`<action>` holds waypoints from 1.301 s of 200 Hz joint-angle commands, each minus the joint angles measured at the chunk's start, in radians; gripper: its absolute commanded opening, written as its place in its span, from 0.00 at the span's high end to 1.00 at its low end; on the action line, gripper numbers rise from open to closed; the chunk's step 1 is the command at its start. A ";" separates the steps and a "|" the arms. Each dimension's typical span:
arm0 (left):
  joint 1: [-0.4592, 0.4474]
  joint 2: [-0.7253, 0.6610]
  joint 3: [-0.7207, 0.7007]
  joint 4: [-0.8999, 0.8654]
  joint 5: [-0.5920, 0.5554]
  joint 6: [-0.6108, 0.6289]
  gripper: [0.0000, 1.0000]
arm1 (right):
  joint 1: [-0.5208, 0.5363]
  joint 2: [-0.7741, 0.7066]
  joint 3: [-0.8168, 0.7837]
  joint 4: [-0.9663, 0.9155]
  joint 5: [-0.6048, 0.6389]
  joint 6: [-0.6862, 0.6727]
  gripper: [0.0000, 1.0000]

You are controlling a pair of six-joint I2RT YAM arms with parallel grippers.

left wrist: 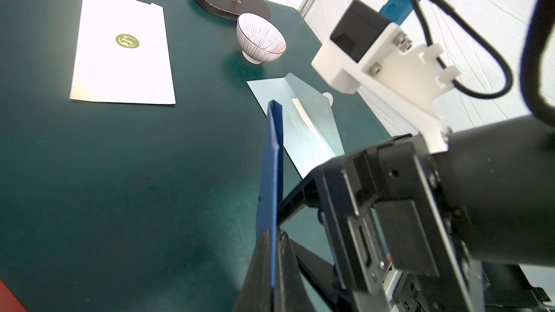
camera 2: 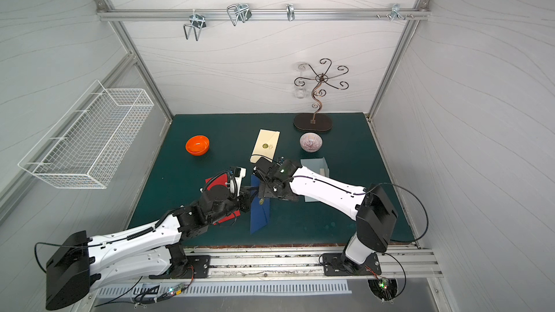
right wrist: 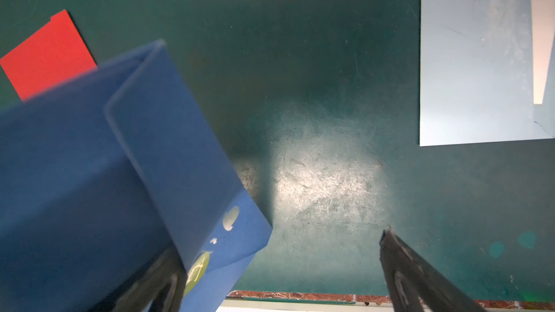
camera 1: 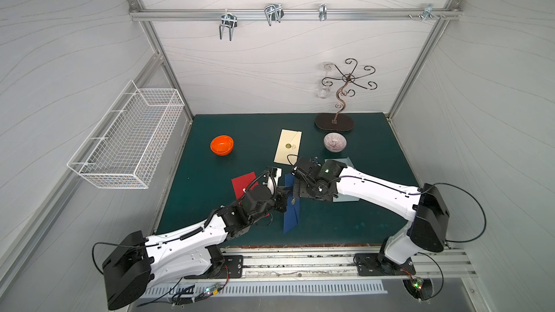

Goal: Open the envelope
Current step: Open the envelope flap on the envelope.

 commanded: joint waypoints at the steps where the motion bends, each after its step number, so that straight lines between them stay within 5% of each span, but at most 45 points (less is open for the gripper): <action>1: -0.005 -0.016 0.022 0.057 -0.009 0.014 1.00 | -0.006 -0.022 -0.020 -0.063 0.031 0.010 0.01; 260: -0.006 -0.019 0.026 0.049 -0.012 0.024 1.00 | -0.006 -0.030 -0.022 -0.080 0.049 0.001 0.01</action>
